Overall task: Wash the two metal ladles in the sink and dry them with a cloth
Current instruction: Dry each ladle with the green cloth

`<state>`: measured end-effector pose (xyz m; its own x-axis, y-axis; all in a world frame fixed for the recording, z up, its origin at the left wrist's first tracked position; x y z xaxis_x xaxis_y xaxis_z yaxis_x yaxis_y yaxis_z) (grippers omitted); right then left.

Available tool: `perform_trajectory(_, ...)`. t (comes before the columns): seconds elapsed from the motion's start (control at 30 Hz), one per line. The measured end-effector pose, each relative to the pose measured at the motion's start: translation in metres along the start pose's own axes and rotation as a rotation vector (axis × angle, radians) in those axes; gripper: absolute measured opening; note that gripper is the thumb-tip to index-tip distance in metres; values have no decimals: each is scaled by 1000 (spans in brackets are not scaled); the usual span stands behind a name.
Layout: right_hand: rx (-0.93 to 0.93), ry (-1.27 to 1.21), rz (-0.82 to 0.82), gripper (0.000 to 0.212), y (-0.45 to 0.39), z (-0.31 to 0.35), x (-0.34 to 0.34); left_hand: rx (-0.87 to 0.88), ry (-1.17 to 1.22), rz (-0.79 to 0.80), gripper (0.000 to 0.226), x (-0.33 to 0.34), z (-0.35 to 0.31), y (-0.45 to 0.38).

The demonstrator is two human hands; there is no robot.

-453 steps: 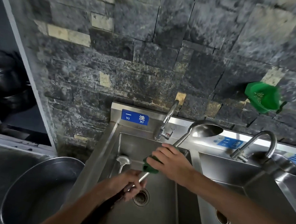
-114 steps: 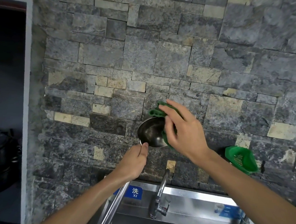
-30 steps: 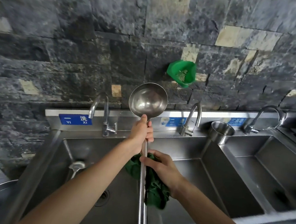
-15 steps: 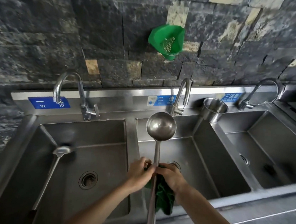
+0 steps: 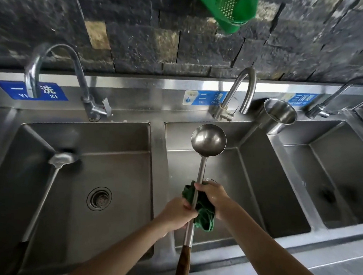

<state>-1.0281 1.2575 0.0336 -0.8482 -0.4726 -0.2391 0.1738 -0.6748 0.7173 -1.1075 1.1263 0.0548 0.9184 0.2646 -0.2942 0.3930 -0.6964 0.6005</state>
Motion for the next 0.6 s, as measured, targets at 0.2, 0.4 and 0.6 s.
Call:
perform_trajectory(0.2, 59, -4, 19, 8, -39, 2, 12, -114, 141, 30, 21, 5, 8, -38)
perform_trajectory(0.4, 125, 4, 69, 33, -80, -8, 10, -228, 246, -65, 15, 23, 9, -66)
perform_trajectory(0.6, 81, 95, 114, 16, -111, -13, 13, -289, 320, -194, 20, 54, 4, -90)
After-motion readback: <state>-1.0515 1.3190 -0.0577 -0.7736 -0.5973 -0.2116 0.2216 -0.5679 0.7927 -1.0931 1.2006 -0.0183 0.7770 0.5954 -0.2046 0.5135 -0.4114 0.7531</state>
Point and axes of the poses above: each hand's wrist, its own y-axis away from the middle knuckle, its own x-axis out of the palm, z = x × y, the point moved 1 cm from there along -y, towards the middle knuckle, and after that the axes turned 9 degrees about -z, right-handed, at the moved point
